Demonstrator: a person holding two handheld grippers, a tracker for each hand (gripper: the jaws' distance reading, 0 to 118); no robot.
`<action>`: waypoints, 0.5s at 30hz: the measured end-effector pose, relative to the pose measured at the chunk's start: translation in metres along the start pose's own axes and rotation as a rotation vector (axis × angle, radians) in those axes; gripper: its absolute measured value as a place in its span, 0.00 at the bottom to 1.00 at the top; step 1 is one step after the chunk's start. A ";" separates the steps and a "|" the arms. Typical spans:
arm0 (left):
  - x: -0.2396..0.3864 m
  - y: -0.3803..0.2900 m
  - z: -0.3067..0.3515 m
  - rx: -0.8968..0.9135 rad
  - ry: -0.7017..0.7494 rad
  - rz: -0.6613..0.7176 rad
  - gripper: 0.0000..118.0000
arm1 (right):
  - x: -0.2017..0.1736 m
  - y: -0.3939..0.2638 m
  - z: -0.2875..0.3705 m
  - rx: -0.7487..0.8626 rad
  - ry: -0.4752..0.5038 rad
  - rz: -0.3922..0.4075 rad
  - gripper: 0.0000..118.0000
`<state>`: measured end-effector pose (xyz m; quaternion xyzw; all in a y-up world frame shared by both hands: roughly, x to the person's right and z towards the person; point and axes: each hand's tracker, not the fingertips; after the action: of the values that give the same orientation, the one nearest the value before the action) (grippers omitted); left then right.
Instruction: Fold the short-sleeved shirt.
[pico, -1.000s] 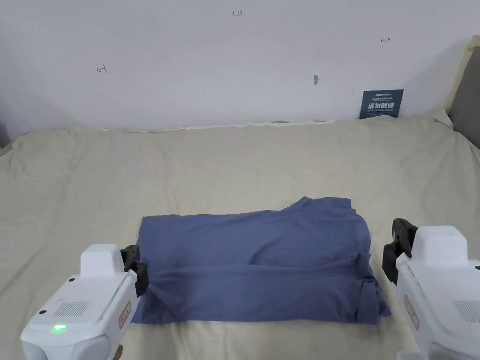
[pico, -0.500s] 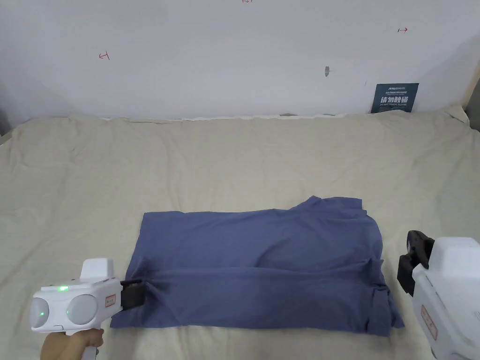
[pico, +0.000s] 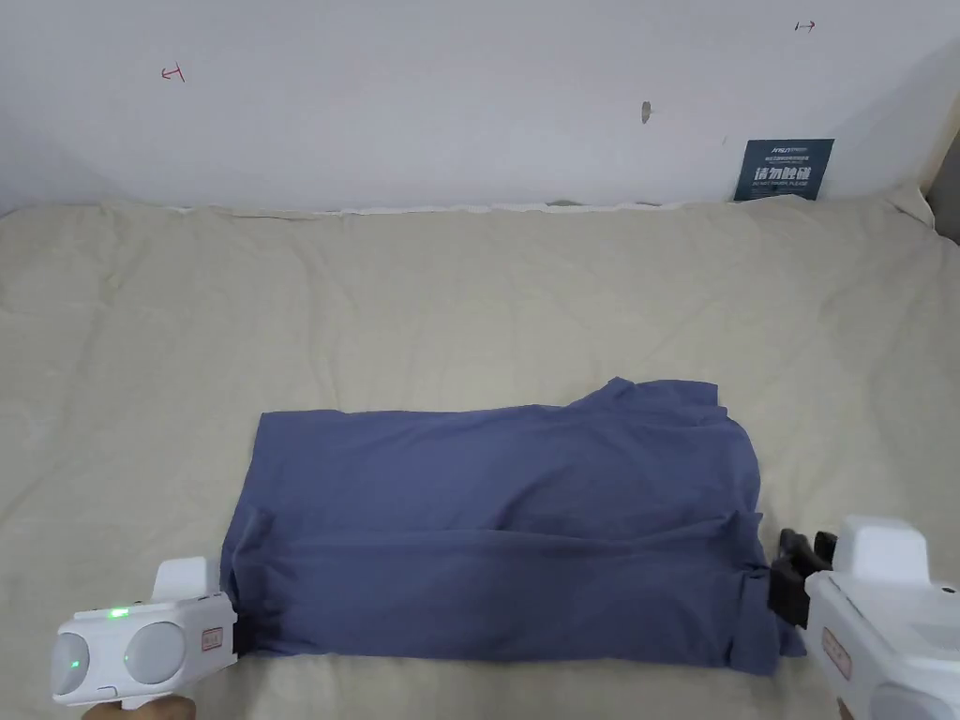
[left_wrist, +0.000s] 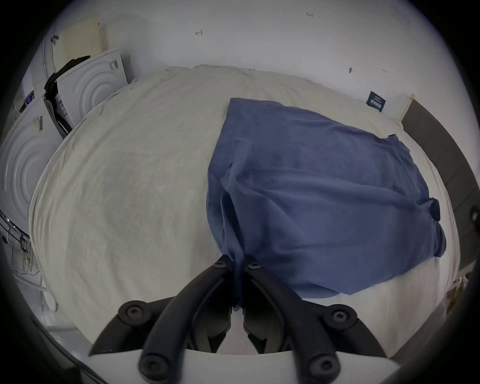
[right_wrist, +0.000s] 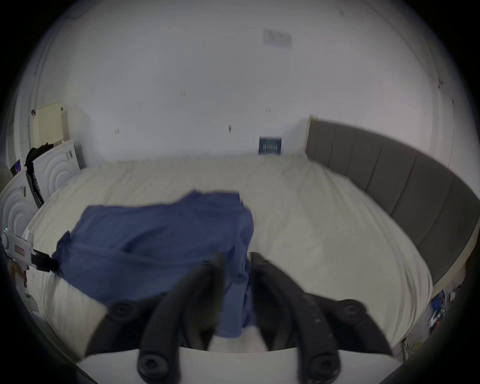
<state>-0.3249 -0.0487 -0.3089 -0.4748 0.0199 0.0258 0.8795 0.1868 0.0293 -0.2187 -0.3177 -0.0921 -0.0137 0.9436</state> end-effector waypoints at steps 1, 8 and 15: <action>0.001 0.002 0.004 0.012 0.006 -0.009 0.06 | 0.002 -0.007 -0.014 -0.051 -0.001 -0.011 0.43; 0.007 0.011 0.028 0.089 -0.002 -0.048 0.06 | 0.004 -0.050 -0.087 -0.315 0.002 -0.083 0.83; -0.005 0.001 0.038 0.086 -0.001 0.007 0.06 | 0.005 -0.053 -0.075 -0.309 0.077 -0.131 0.12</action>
<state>-0.3293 -0.0171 -0.2886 -0.4362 0.0224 0.0280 0.8991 0.1997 -0.0578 -0.2444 -0.4515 -0.0732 -0.1016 0.8834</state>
